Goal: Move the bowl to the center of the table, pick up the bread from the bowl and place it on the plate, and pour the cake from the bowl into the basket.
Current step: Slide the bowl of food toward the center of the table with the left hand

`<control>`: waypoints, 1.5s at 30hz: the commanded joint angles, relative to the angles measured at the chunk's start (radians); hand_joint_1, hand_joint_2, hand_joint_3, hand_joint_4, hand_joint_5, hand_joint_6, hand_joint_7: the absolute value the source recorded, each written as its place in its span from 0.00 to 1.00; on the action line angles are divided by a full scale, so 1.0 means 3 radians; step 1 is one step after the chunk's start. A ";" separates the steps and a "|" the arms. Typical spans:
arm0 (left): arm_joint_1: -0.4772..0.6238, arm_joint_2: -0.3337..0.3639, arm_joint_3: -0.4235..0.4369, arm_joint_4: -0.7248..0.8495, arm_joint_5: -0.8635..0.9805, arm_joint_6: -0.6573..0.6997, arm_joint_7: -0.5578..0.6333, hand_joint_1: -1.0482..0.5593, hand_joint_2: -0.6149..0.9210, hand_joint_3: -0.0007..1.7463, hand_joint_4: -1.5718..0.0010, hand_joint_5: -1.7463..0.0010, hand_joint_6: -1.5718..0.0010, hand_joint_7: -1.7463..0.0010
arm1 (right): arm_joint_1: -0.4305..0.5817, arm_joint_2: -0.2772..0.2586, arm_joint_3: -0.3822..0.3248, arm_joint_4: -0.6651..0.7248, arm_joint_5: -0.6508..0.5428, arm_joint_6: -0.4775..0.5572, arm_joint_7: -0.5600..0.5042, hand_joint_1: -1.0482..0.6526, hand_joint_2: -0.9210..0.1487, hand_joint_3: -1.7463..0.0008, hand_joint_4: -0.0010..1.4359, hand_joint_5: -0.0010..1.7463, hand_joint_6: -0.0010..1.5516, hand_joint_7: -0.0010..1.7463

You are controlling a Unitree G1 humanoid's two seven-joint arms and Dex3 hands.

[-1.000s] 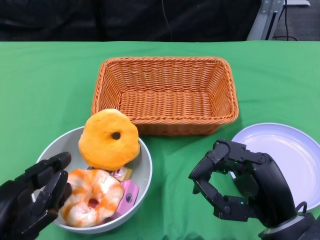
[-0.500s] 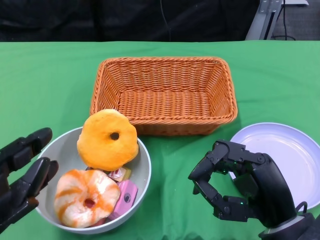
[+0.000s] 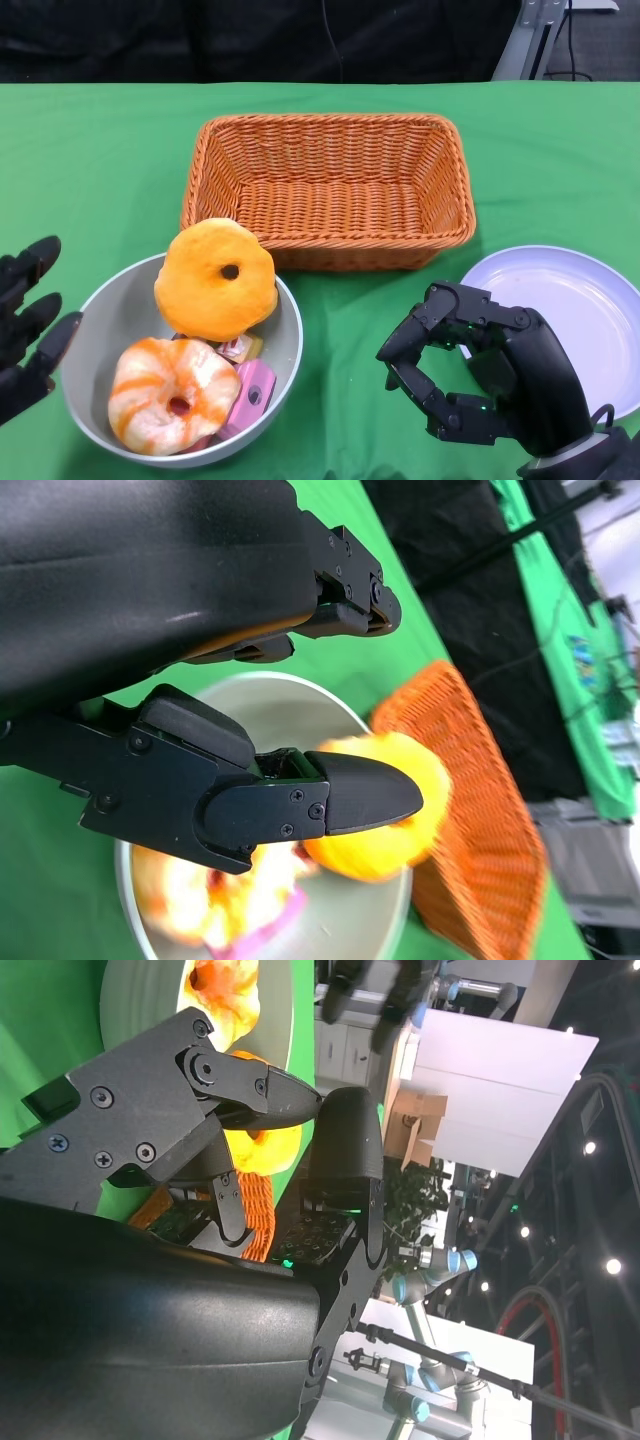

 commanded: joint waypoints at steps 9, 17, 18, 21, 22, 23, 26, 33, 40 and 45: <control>-0.0378 0.0029 -0.0170 0.0860 0.0374 -0.0447 0.0053 0.12 1.00 0.31 0.80 0.97 0.84 0.99 | 0.0028 -0.0021 -0.0017 -0.0046 0.0046 0.0010 -0.0006 0.43 0.32 0.54 0.58 0.82 0.51 0.65; -0.0648 0.0027 -0.0254 0.1337 0.0510 -0.0462 0.0051 0.09 1.00 0.30 0.80 0.98 0.85 1.00 | 0.0043 0.0007 -0.0005 -0.0039 0.0070 -0.0023 -0.0012 0.42 0.32 0.54 0.58 0.82 0.52 0.66; -0.0665 0.0037 -0.0266 0.1366 0.0528 -0.0455 0.0050 0.10 1.00 0.31 0.81 0.98 0.85 1.00 | 0.0044 0.0006 -0.0003 -0.0043 0.0081 -0.0013 -0.0006 0.42 0.32 0.55 0.58 0.83 0.52 0.66; -0.0744 0.0090 -0.0343 0.1523 0.0665 -0.0445 0.0062 0.11 1.00 0.31 0.81 0.99 0.86 1.00 | 0.0044 -0.0002 -0.0001 -0.0047 0.0089 0.0002 -0.0001 0.42 0.32 0.55 0.58 0.83 0.52 0.66; -0.0770 0.0108 -0.0366 0.1577 0.0711 -0.0441 0.0064 0.11 1.00 0.33 0.81 0.99 0.86 1.00 | 0.0045 -0.0009 0.0000 -0.0054 0.0086 0.0015 0.0001 0.42 0.32 0.55 0.58 0.83 0.52 0.66; -0.0799 0.0118 -0.0382 0.1624 0.0739 -0.0418 0.0063 0.11 1.00 0.33 0.81 0.99 0.86 1.00 | 0.0047 -0.0017 -0.0003 -0.0064 0.0060 0.0025 -0.0010 0.42 0.32 0.55 0.58 0.83 0.52 0.66; -0.0878 0.0143 -0.0429 0.1761 0.0804 -0.0345 0.0054 0.12 1.00 0.34 0.81 0.99 0.86 1.00 | 0.0046 -0.0006 -0.0005 -0.0054 0.0063 0.0006 -0.0018 0.42 0.33 0.54 0.58 0.83 0.52 0.66; -0.0926 0.0235 -0.0560 0.1790 0.0852 -0.0163 -0.0093 0.14 1.00 0.36 0.82 1.00 0.86 1.00 | 0.0038 -0.0004 -0.0004 -0.0033 0.0082 -0.0018 -0.0003 0.42 0.32 0.55 0.58 0.82 0.52 0.66; -0.0913 0.0211 -0.0564 0.1658 0.0693 0.0091 -0.0287 0.13 1.00 0.36 0.82 1.00 0.88 1.00 | 0.0040 -0.0011 -0.0008 -0.0031 0.0065 -0.0033 -0.0008 0.42 0.31 0.55 0.58 0.82 0.52 0.65; -0.0837 0.0173 -0.0524 0.1402 0.0526 0.0261 -0.0347 0.12 1.00 0.35 0.82 1.00 0.87 1.00 | 0.0051 -0.0022 -0.0010 -0.0052 0.0077 0.0002 0.0001 0.43 0.33 0.54 0.58 0.82 0.51 0.66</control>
